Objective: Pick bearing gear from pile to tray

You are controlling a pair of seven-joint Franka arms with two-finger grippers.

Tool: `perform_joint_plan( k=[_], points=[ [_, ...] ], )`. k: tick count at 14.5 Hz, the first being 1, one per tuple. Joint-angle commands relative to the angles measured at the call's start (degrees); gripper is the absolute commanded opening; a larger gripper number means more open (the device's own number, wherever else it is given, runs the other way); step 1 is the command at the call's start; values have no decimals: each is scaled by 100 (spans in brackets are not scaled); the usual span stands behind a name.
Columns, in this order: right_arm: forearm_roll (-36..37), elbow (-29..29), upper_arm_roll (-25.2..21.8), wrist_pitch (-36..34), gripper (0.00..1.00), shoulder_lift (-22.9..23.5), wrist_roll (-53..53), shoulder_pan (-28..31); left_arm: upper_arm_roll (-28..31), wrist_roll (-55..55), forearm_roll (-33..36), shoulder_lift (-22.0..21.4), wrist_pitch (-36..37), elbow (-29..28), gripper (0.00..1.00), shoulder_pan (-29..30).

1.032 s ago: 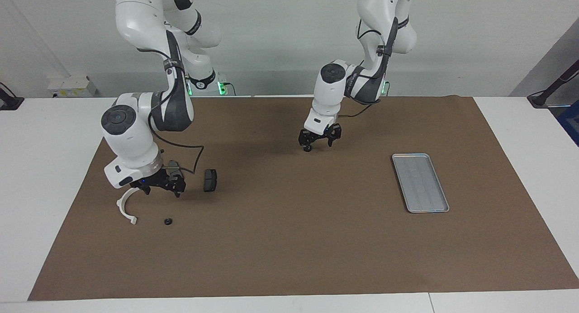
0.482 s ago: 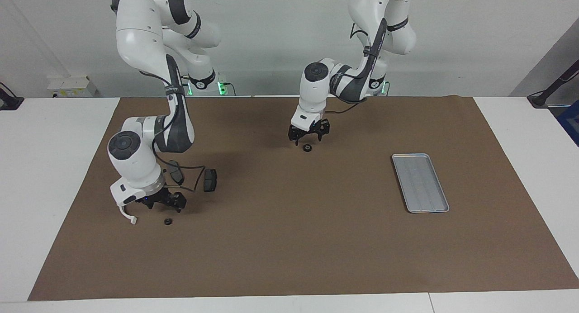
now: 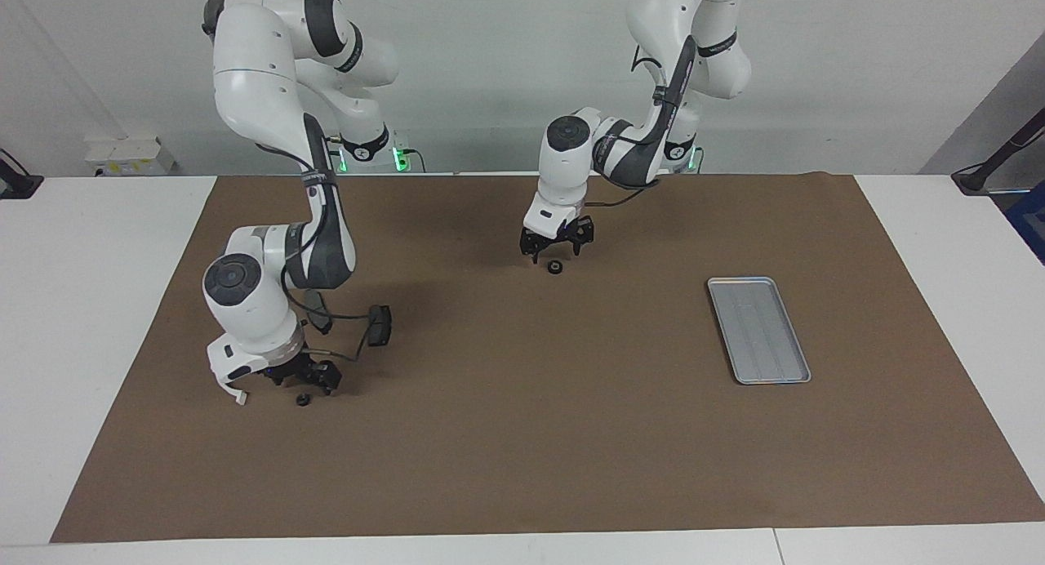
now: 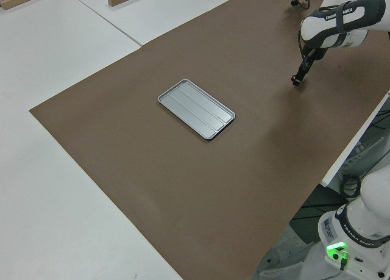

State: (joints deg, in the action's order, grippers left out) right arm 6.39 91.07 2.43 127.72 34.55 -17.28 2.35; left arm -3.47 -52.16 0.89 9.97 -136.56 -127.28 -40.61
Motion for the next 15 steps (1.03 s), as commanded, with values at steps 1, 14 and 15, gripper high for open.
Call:
perform_joint_plan(
  k=[1,14,15],
  points=[
    [126,-327,47,-80,96,228,-327,20,75,-58,113,84,-107,28,99,-70],
    [46,-327,65,-45,64,228,-653,81,83,-49,385,93,-90,89,7,-34],
    [46,-327,65,-54,54,228,-653,90,83,-49,446,93,-3,194,7,-17]
  ],
)
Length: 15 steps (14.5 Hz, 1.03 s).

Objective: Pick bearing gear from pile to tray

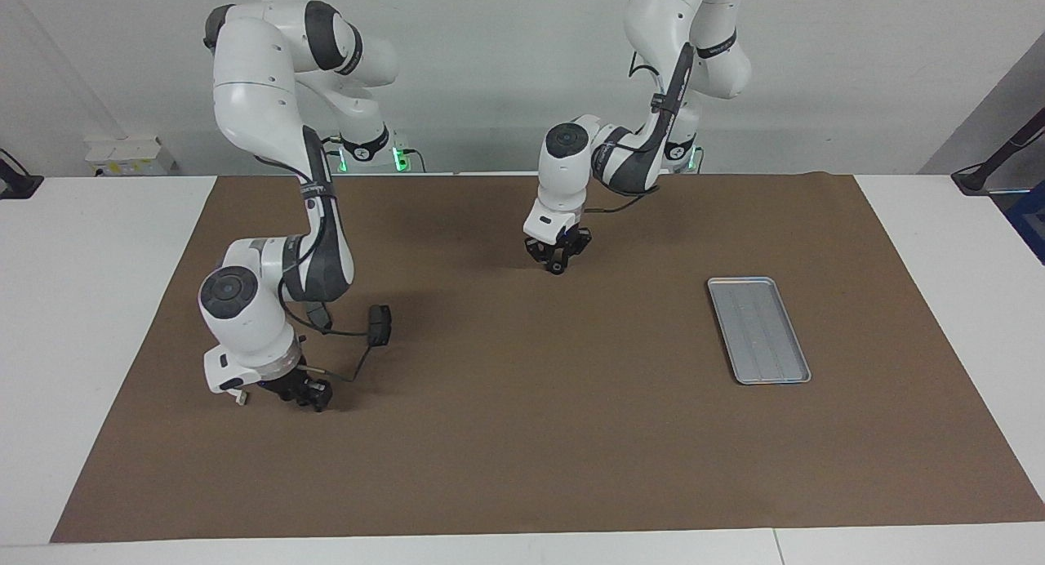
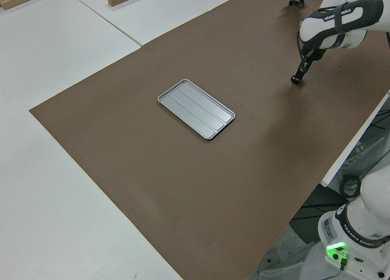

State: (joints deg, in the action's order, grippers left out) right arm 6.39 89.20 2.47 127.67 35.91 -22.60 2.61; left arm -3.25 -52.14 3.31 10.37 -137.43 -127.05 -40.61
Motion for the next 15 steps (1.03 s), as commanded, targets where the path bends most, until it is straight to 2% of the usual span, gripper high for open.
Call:
perform_joint_plan(
  k=[1,2,4,5,8,10,15],
  points=[
    [21,-140,61,-50,44,92,-122,73,79,-33,266,27,285,285,7,9],
    [-67,-140,61,-58,34,92,-122,73,88,-7,302,-43,522,417,7,88],
    [-85,-131,61,-76,6,92,-122,73,88,377,302,-463,1015,436,8,325],
    [-85,-131,61,-93,0,92,-122,73,88,667,302,-709,1287,445,9,552],
    [-76,-131,61,-129,0,83,-113,73,70,1966,241,-1352,2113,453,10,1378],
    [-76,-157,61,-338,0,83,-113,82,79,2907,223,-1502,2483,410,11,1914],
    [-24,-789,79,-1551,0,-4,-104,47,79,5070,-84,-1564,2388,286,10,3426]
  ],
)
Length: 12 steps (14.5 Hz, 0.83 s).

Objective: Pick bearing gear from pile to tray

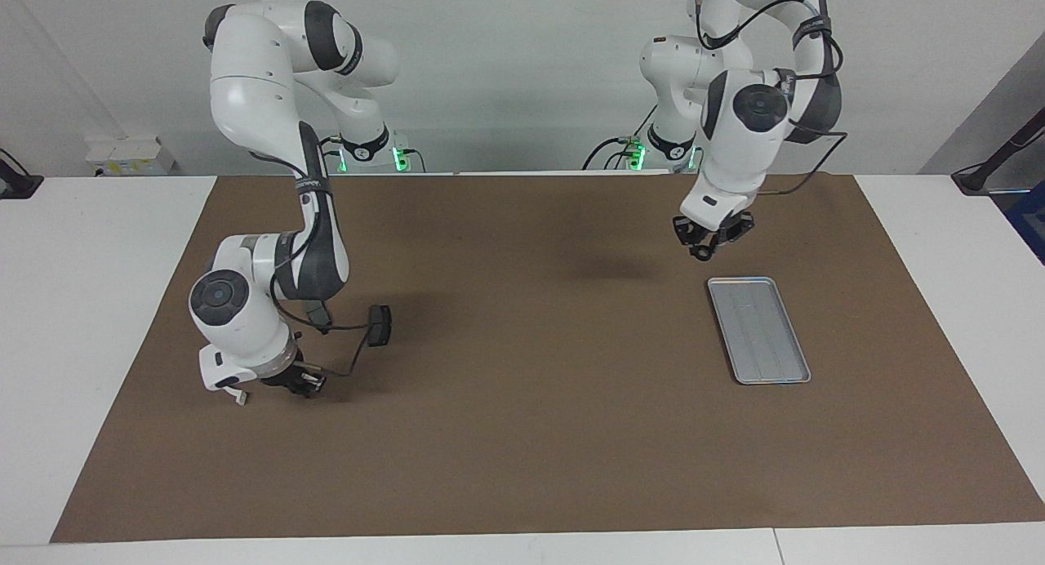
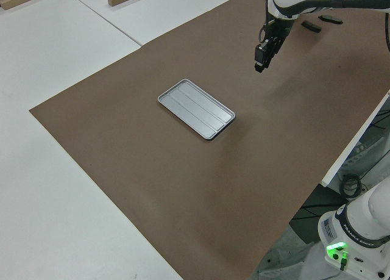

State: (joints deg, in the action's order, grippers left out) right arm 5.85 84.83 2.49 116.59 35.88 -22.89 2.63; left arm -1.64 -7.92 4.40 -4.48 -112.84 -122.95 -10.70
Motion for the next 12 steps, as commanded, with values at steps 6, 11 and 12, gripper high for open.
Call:
perform_joint_plan(
  k=[6,11,12],
  points=[
    [66,-406,112,-1646,0,-783,-84,-201,-82,1432,-449,8,-1290,-684,9,1096],
    [-31,-415,121,-2710,0,-1793,-75,-710,-82,1627,-449,473,-1916,-783,10,1237],
    [-57,-389,129,-2877,0,-2021,-110,-842,-74,1661,-449,544,-1969,-783,10,1246]
  ],
)
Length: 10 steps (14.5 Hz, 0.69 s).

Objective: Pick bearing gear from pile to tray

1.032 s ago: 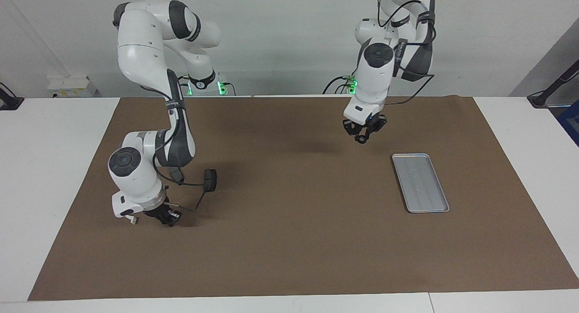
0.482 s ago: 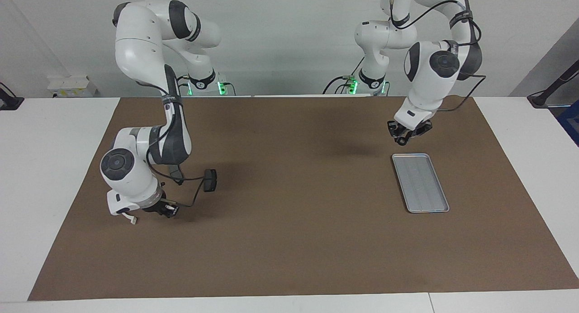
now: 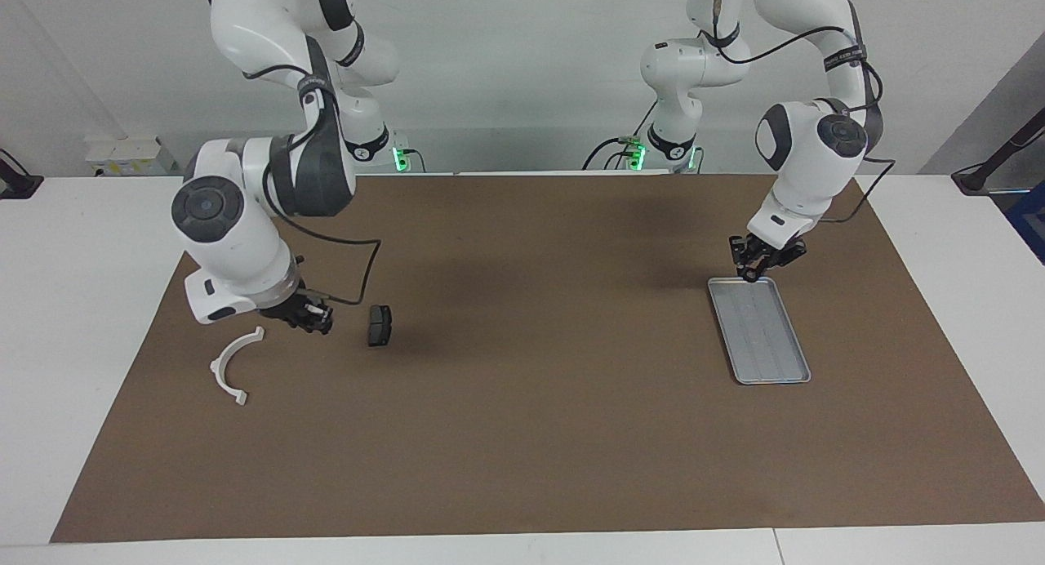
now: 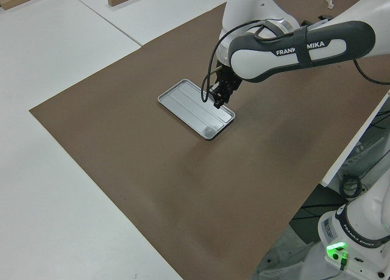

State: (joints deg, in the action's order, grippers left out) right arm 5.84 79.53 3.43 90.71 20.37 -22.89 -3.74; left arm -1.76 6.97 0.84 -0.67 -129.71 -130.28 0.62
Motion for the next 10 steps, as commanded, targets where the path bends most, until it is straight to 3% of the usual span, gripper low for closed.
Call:
perform_joint_plan(
  k=[1,5,10],
  points=[
    [-126,167,35,-430,0,-673,-241,-363,-62,200,-92,199,-309,-50,10,131],
    [-285,168,34,-879,0,-1096,-1119,-1109,-62,288,-92,471,-694,-50,10,228],
    [-715,457,43,-783,0,-1351,-2604,-2103,-62,279,-92,560,-775,-58,11,219]
  ],
)
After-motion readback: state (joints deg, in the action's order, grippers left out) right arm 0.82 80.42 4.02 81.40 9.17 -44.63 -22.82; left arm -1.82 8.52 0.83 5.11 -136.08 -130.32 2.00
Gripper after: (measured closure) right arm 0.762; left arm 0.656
